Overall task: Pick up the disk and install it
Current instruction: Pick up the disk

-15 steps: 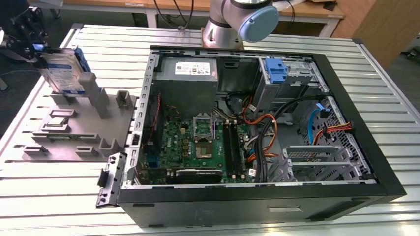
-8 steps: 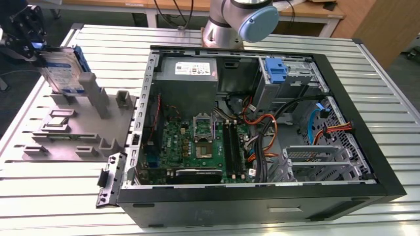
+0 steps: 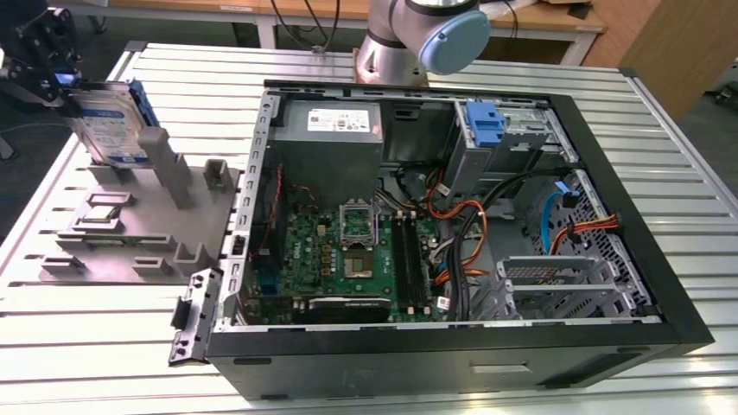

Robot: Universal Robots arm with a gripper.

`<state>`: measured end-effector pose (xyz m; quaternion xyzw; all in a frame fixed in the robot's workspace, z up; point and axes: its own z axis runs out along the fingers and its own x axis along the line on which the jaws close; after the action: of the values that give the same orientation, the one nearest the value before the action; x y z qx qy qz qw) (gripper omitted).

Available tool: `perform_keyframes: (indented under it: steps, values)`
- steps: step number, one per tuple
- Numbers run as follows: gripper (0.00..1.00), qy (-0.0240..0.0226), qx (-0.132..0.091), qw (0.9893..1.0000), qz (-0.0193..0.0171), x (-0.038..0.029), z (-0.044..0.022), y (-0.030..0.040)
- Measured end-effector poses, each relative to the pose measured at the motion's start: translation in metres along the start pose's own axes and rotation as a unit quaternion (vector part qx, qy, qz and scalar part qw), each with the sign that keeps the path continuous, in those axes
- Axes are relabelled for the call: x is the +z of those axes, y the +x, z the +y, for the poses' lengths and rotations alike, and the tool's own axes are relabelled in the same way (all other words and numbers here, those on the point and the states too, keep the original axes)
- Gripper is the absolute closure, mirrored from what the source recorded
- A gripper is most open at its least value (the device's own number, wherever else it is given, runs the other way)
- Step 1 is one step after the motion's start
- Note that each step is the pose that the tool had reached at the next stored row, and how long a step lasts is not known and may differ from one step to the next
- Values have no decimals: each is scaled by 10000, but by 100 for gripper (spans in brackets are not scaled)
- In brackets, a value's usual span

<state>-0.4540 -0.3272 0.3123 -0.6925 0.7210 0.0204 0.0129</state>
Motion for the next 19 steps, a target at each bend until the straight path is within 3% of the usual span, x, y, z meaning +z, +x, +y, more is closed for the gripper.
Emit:
perform_keyframes:
  steps: [19]
  values:
    - [63,1,0,10000,0,-35,0,-2]
